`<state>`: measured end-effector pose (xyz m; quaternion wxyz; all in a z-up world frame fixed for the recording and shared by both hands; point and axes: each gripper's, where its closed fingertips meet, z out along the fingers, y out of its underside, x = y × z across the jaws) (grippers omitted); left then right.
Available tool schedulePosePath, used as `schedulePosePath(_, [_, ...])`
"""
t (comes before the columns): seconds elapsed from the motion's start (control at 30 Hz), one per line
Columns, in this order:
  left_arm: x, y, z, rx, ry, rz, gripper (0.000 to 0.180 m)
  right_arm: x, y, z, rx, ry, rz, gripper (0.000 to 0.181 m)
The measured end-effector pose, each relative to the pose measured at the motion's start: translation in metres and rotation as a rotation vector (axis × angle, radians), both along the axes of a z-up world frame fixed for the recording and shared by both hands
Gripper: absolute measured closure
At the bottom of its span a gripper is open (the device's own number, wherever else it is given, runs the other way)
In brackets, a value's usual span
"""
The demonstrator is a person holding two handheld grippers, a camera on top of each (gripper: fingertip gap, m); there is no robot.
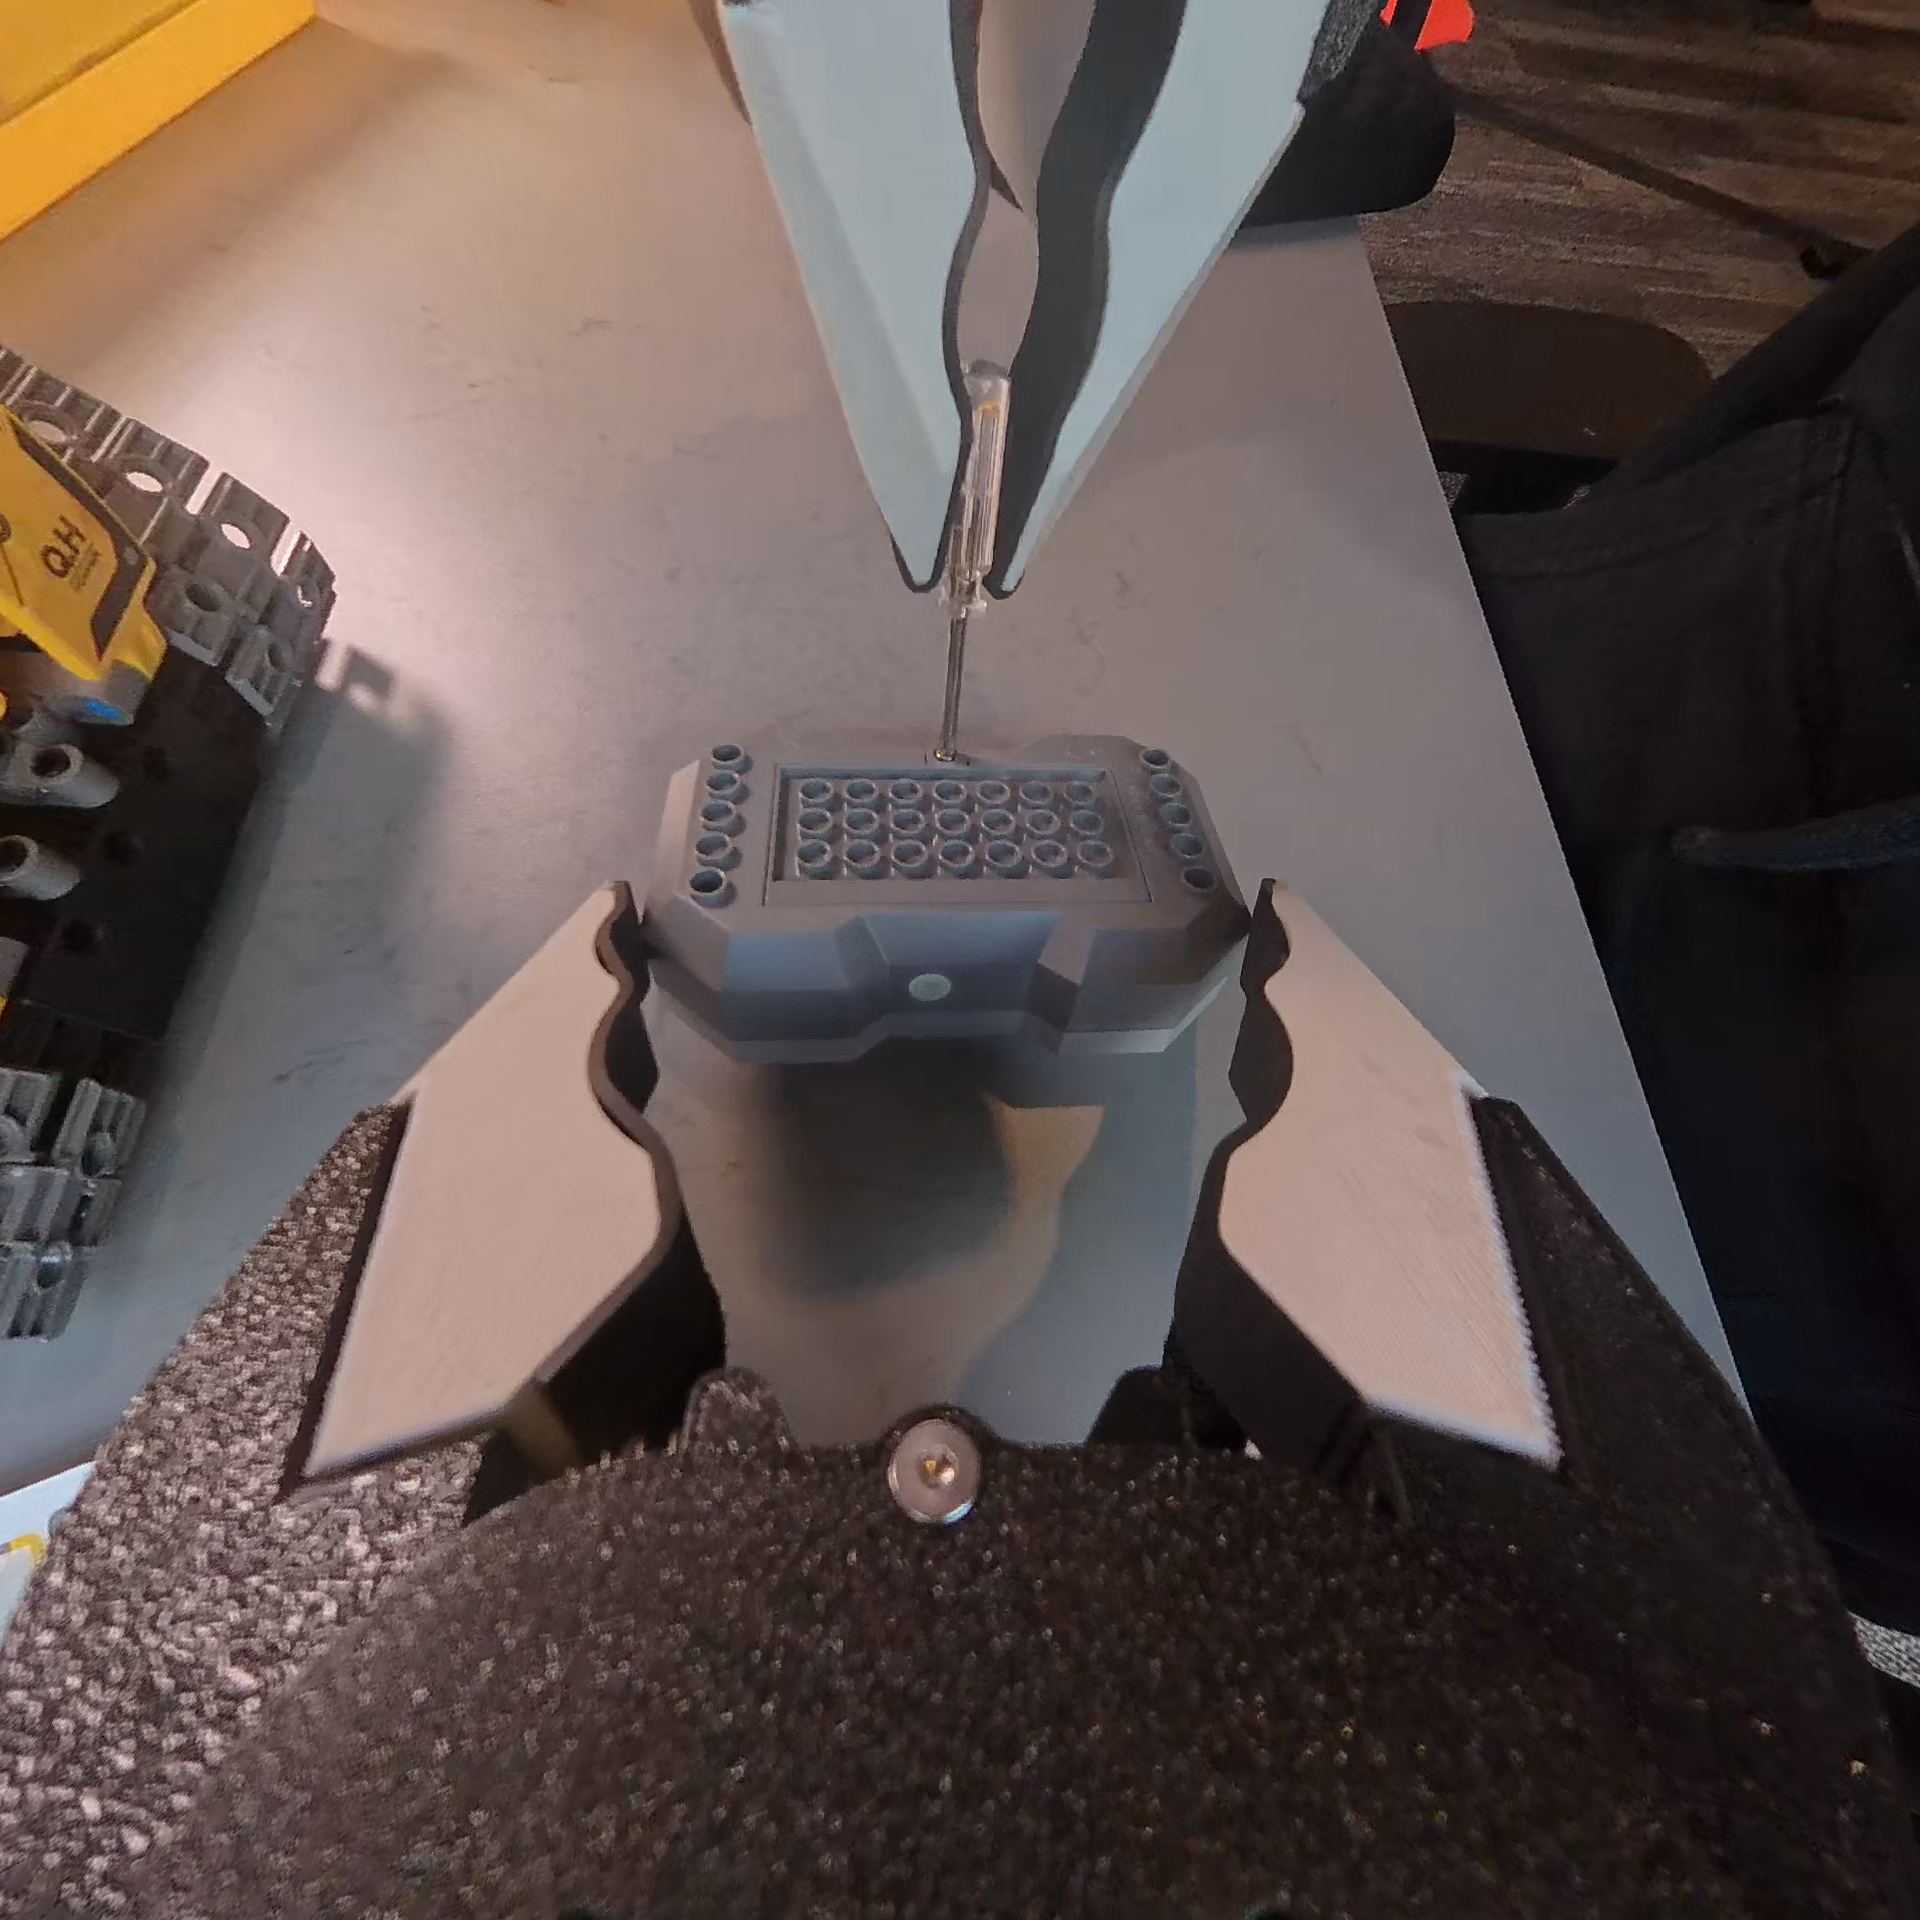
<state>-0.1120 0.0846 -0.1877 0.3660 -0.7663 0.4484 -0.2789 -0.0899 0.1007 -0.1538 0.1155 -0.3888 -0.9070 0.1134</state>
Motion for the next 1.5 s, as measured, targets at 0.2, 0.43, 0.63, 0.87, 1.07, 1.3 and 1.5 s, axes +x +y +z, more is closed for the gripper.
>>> schedulePosePath(0.2, [0.000, 0.002, -0.007, -0.016, 0.038, 0.019, 0.067, 0.007, 0.001, 0.012, -0.058, -0.074, -0.180, 0.174])
schedulePosePath(0.43, [0.005, 0.003, -0.001, 0.001, 0.028, 0.043, 0.067, 0.003, 0.003, 0.015, -0.252, -0.132, -0.505, 0.174])
schedulePosePath(0.63, [0.008, 0.005, 0.002, 0.015, 0.025, 0.065, 0.067, 0.008, 0.005, 0.008, -0.296, -0.188, -0.608, 0.174])
schedulePosePath(0.87, [0.009, 0.006, 0.005, 0.017, 0.024, 0.083, 0.067, 0.010, 0.007, 0.004, -0.361, -0.208, -0.718, 0.174])
schedulePosePath(1.07, [0.010, 0.007, 0.005, 0.017, 0.023, 0.087, 0.067, 0.009, 0.010, 0.002, -0.367, -0.197, -0.746, 0.174])
schedulePosePath(1.3, [0.010, 0.006, 0.006, 0.015, 0.023, 0.087, 0.067, 0.011, 0.008, 0.000, -0.382, -0.202, -0.772, 0.174])
schedulePosePath(1.5, [0.010, 0.006, 0.006, 0.016, 0.024, 0.090, 0.067, 0.012, 0.008, -0.001, -0.408, -0.206, -0.828, 0.174])
